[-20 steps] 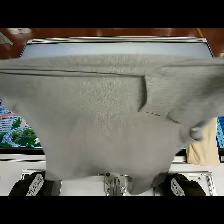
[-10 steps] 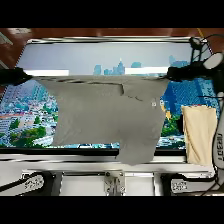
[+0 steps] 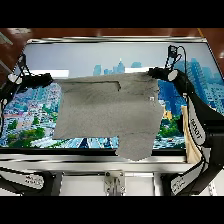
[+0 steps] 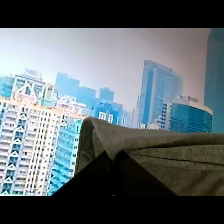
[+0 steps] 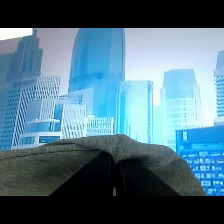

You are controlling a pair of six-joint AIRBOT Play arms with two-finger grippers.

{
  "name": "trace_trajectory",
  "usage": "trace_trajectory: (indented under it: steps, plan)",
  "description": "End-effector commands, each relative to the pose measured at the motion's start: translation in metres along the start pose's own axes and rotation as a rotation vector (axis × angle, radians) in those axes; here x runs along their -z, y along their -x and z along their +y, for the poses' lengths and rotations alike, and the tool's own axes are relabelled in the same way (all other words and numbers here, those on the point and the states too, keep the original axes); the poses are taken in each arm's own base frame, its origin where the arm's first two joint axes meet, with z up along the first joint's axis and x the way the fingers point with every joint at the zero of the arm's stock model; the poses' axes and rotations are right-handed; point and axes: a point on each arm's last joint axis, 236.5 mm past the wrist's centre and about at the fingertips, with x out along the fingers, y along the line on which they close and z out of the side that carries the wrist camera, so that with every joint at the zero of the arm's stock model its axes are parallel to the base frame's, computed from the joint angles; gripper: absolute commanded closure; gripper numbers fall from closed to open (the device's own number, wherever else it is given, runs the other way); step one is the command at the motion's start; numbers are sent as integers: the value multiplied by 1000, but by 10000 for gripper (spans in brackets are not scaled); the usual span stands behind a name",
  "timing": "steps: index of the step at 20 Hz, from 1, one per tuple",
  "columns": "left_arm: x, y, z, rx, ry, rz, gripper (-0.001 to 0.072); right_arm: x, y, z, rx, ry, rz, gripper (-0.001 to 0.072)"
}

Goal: Fold the shirts.

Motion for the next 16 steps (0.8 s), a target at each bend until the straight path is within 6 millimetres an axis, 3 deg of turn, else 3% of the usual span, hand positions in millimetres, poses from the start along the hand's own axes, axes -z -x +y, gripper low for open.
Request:
trace_trajectory:
  steps: [1,5,7,10,13,16]
  plan:
    - [17,-24,10,-16,18,27,671,17,-12,-3,13,36,32,653]
    - [32,-24,5,8,-26,94,670,65,8,-8,-11,56,276,653]
    - [49,-17,-9,67,-132,189,670,98,39,-12,-22,84,472,654]
    - [83,-6,-21,136,-147,344,671,140,81,-36,54,71,719,654]
    - [115,-1,-1,55,-85,486,671,162,86,-40,58,47,799,654]
    - [128,5,24,-58,-50,549,671,168,83,-37,53,7,810,653]
